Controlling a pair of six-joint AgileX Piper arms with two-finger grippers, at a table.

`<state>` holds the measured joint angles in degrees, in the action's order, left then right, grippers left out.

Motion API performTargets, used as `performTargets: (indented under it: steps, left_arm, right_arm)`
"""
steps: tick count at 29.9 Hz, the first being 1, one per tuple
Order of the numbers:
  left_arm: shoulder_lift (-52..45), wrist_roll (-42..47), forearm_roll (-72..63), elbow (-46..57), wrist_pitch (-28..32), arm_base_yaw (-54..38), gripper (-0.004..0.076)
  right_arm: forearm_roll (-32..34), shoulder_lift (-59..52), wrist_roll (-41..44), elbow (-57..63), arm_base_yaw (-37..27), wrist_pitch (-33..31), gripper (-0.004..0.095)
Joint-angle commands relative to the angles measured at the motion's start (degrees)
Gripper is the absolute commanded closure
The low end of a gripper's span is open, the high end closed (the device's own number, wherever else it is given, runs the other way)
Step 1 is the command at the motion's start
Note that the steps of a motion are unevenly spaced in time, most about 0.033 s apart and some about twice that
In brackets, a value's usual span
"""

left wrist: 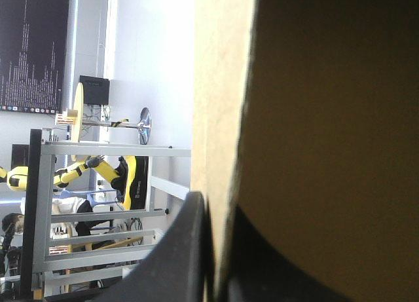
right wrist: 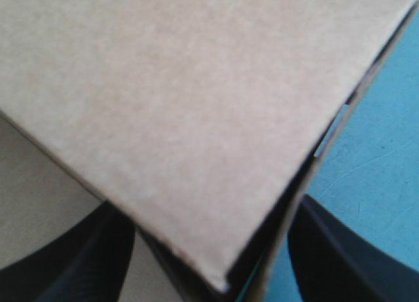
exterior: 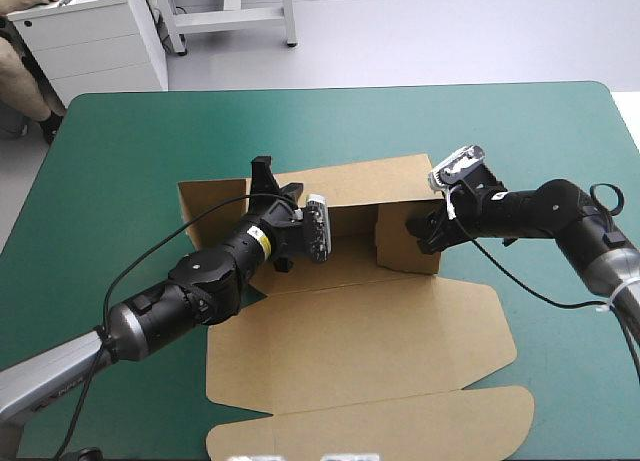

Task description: Fold the box

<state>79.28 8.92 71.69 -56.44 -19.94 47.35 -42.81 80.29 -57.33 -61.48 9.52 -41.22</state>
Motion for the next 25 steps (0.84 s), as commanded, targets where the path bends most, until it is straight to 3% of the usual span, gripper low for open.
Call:
performTargets:
  steps: [1,5,9,13,16,21,23,25]
  left_arm:
    - [-1.25,1.59,-2.29,-1.1,3.42,0.22,0.0731]
    - [-1.25,1.59,-2.29,-1.1,4.4,0.22,0.0731]
    - [-1.25,1.59,-2.53,-1.1,4.55,0.22,0.0729]
    - [-1.53,1.59,-2.65,-1.1,6.13,0.35,0.0657]
    - [-1.66,1.59,-2.52,-1.1,8.21,0.35,0.0488]
    - [-1.76,4.65,-3.28,-1.81,5.96,2.25,0.0075]
    - [-1.88,6.52,-3.26,-3.19,3.13,4.95,-0.0004]
    - [-1.88,6.52,-3.26,-4.85,0.62,7.83,-0.0008]
  right_arm:
    - [-2.16,-1.72,0.13,-1.51,-0.03,3.59,0.058]
    - [-3.2,-1.72,-1.46,-1.51,-0.03,0.24,0.093]
    - [-4.43,-1.72,-3.08,-1.51,-0.03,-2.28,0.0922]
    - [2.17,-1.72,6.19,-1.51,-0.03,1.16,0.092]
    - [10.81,-1.72,15.7,-1.51,-0.03,3.86,0.092]
    - [19.72,-1.72,27.84,-1.51,-0.03,9.52,0.092]
    - [23.13,-1.72,33.45,-1.51,-0.03,12.19,0.092]
    - [26.15,-1.72,38.17,-1.61,-0.03,14.17,0.0919]
